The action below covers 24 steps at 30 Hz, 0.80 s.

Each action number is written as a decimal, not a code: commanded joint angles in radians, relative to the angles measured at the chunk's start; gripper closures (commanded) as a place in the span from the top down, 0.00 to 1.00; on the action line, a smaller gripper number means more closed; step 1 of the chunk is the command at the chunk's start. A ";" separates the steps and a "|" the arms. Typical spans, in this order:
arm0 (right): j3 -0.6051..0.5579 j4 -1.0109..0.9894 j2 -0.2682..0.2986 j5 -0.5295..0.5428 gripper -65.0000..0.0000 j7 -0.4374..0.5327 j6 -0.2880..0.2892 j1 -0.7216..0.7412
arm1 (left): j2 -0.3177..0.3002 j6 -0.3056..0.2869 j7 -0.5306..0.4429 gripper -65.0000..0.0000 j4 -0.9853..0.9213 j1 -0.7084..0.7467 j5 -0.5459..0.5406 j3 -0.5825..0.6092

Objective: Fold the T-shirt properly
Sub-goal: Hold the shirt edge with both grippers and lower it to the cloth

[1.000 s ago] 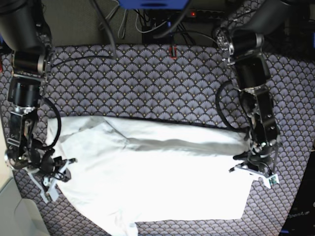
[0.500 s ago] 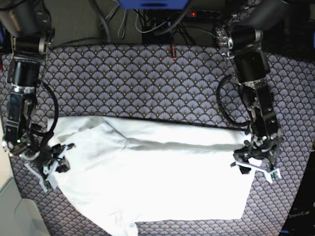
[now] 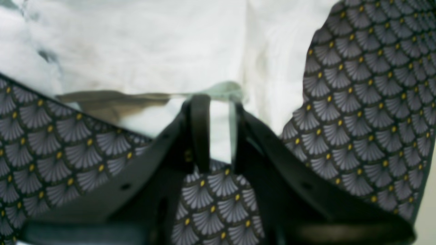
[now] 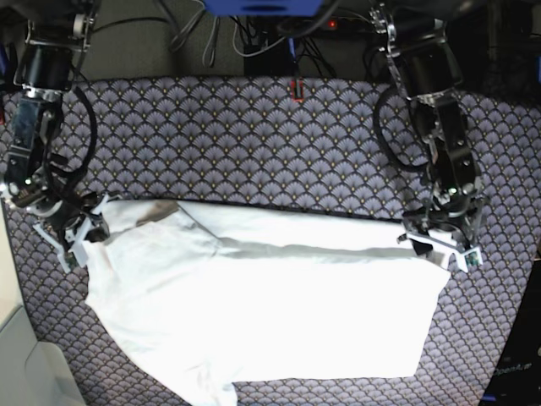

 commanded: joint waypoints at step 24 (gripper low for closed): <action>0.006 0.020 0.022 0.008 0.18 0.022 0.039 -0.001 | -0.073 -0.001 -0.178 0.64 -0.362 -0.193 -0.002 -0.116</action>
